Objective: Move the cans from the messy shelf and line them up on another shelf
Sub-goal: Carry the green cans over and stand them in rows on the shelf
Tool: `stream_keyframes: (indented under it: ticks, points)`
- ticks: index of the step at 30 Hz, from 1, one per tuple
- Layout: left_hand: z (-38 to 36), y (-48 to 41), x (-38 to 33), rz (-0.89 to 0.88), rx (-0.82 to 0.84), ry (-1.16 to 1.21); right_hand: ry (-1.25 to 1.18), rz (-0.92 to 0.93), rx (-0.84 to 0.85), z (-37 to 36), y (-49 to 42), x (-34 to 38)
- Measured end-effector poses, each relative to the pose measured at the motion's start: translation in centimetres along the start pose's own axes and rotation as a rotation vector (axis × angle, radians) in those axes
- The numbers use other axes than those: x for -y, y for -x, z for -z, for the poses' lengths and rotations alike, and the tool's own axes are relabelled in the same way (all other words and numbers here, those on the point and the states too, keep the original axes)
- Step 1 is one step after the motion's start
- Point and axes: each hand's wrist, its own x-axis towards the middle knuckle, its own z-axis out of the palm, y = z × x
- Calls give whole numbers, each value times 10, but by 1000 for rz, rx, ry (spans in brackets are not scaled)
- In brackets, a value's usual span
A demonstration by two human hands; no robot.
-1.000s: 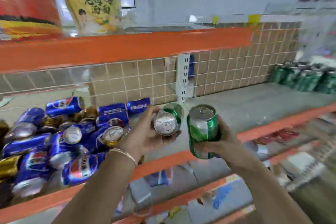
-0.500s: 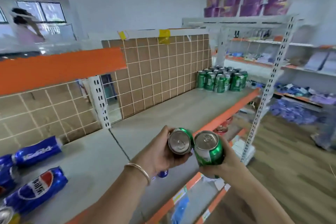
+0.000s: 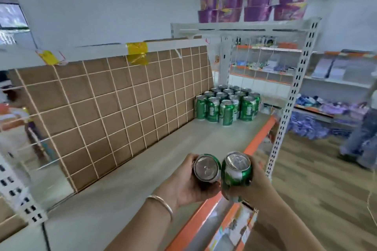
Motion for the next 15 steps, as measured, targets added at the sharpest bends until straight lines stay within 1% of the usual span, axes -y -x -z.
stream_keyframes:
  ticks: [5, 8, 11, 15]
  points:
    - [-6, -55, -27, 19, -3, -16, 42, -39, -41, 28, -51, -12]
    - [-15, -93, -41, -3, -51, 1, 79, -50, -50, 45, -84, -19]
    - [-28, -131, -54, -27, -79, -9, 169, -73, -72, 68, -123, -30]
    - [-45, -187, -75, -50, -158, 51, 171, -111, -8, 104, -185, -48]
